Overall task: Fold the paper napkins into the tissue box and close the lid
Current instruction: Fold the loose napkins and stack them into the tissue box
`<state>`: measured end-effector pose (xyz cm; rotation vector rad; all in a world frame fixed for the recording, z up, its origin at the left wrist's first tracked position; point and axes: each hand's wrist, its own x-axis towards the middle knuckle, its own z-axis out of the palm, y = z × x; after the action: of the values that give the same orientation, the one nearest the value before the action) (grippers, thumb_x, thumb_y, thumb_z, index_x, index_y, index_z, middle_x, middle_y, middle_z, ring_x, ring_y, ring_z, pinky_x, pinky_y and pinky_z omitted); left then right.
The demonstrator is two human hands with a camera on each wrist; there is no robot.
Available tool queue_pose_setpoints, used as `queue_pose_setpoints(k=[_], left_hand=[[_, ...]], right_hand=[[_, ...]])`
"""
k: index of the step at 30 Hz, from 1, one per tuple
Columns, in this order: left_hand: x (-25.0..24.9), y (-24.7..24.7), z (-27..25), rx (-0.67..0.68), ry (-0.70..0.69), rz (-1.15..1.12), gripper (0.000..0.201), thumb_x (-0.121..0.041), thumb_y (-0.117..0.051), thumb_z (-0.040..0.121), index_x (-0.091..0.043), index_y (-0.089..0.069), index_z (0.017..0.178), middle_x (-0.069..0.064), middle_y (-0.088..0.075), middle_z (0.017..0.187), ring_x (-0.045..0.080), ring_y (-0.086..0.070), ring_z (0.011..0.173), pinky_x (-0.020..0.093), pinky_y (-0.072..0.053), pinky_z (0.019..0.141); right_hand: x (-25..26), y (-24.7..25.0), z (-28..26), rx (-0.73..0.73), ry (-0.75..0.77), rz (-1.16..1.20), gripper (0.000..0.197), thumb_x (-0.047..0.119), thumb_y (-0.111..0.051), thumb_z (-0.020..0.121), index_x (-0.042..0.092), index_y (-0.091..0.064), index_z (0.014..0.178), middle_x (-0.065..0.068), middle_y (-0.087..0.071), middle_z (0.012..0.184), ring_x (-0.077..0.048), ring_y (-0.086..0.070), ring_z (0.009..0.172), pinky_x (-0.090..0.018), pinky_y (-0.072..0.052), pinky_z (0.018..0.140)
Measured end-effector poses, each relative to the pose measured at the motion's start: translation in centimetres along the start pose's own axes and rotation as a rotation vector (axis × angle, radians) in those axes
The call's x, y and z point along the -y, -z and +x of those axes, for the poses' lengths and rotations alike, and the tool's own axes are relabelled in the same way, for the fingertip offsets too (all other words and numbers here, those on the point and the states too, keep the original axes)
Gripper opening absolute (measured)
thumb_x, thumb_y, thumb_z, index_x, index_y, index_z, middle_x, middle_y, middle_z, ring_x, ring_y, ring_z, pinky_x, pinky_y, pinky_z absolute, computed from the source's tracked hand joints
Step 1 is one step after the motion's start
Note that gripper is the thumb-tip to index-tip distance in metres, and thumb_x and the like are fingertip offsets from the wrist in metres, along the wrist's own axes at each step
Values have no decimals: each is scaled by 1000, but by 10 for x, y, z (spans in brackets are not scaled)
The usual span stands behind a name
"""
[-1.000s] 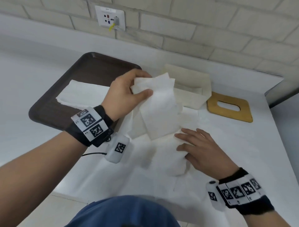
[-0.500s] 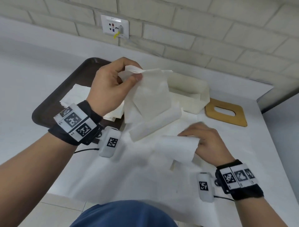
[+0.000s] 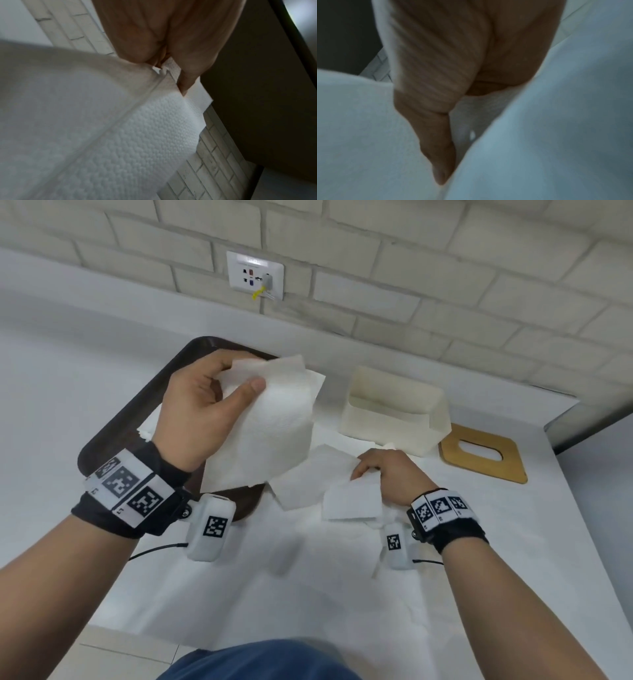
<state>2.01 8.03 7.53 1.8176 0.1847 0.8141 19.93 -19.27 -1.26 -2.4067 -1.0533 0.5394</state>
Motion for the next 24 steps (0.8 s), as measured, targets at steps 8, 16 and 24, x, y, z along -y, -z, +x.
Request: queue_pose_setpoints(k=[8, 16, 24], left_hand=[[7, 1, 6, -57, 129, -244, 36, -7, -85, 83, -19, -62, 109, 0, -79, 94, 11, -74, 78, 31, -61, 77], [19, 0, 18, -52, 167, -267, 20, -20, -88, 82, -28, -76, 95, 0, -72, 86, 17, -58, 72, 32, -55, 75], [21, -24, 20, 65, 205, -365, 9, -26, -75, 92, -25, -72, 100, 0, -76, 99, 17, -70, 93, 35, -57, 84]], right_hand=[[18, 38, -47, -354, 38, 347, 41, -12, -79, 76, 27, -74, 85, 13, -73, 94, 0, -66, 86, -17, -50, 78], [73, 90, -110, -537, 186, 626, 25, 2, -69, 74, 26, -76, 79, 3, -63, 92, -17, -60, 85, -25, -50, 71], [131, 108, -163, -628, 152, 649, 16, 17, -86, 64, 17, -72, 72, 2, -69, 76, -10, -67, 74, -20, -55, 63]])
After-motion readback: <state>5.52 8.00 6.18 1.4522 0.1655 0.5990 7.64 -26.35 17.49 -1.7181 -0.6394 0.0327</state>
